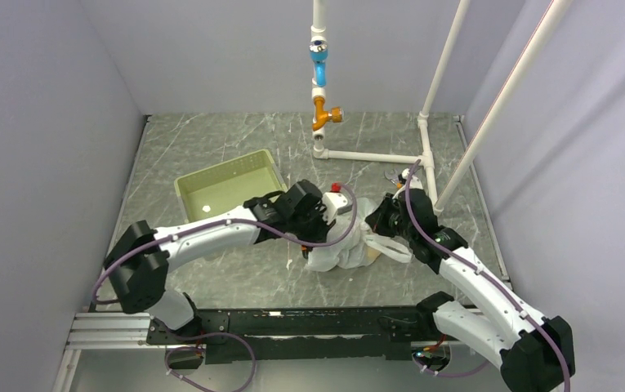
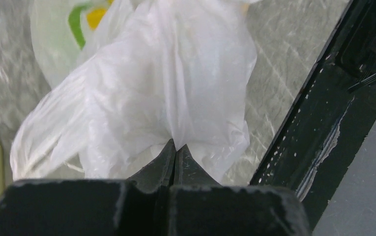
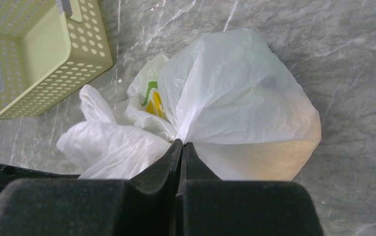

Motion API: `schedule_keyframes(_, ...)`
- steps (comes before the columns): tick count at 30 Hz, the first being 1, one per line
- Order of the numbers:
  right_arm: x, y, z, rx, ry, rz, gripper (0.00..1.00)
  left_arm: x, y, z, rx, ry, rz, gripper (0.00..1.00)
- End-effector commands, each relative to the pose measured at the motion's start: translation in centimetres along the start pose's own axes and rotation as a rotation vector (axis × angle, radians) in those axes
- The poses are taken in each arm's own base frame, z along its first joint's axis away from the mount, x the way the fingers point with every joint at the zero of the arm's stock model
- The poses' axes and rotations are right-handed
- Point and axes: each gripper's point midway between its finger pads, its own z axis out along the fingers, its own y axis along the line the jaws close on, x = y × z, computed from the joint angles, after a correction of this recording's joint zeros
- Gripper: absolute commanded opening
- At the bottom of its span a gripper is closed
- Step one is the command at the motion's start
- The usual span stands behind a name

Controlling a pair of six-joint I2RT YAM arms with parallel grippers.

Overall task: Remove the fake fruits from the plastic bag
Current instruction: Untie the plastic bag at the center of the board.

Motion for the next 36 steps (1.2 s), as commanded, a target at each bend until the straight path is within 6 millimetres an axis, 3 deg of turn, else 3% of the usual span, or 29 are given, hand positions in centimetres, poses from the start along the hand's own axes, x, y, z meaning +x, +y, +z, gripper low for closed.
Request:
schedule_keyframes(1, -2.0, 1.4, -0.7, -0.072, -0.078, -0.032, 0.0, 1.5, 0.5, -2.0, -0.093, -0.072, -0.229, 0.0)
schedule_keyframes(11, -1.5, 2.3, -0.7, -0.174, -0.057, -0.003, 0.0, 6.7, 2.7, -3.6, -0.301, -0.102, -0.549, 0.0)
schedule_keyframes(16, -1.6, 3.1, -1.8, -0.216, -0.047, -0.036, 0.0, 7.6, 2.6, -4.0, -0.318, -0.073, -0.584, 0.01)
schedule_keyframes(23, -0.4, 5.1, -2.7, -0.347, 0.005, -0.07, 0.0, 4.5, 0.0, -6.5, -0.186, -0.186, -0.631, 0.55)
schedule_keyframes(27, 0.4, 5.3, -2.8, -0.383, 0.027, -0.077, 0.0, 1.6, -1.4, -8.4, -0.127, -0.211, -0.581, 0.77)
schedule_keyframes(32, 1.2, 5.3, -2.9, -0.383, 0.076, -0.076, 0.0, -1.5, -1.3, -9.4, -0.175, -0.183, -0.457, 0.83)
schedule_keyframes(36, 1.4, 5.8, -3.4, -0.4, 0.106, -0.066, 0.0, -3.3, -0.4, -8.2, -0.263, -0.112, -0.343, 0.8)
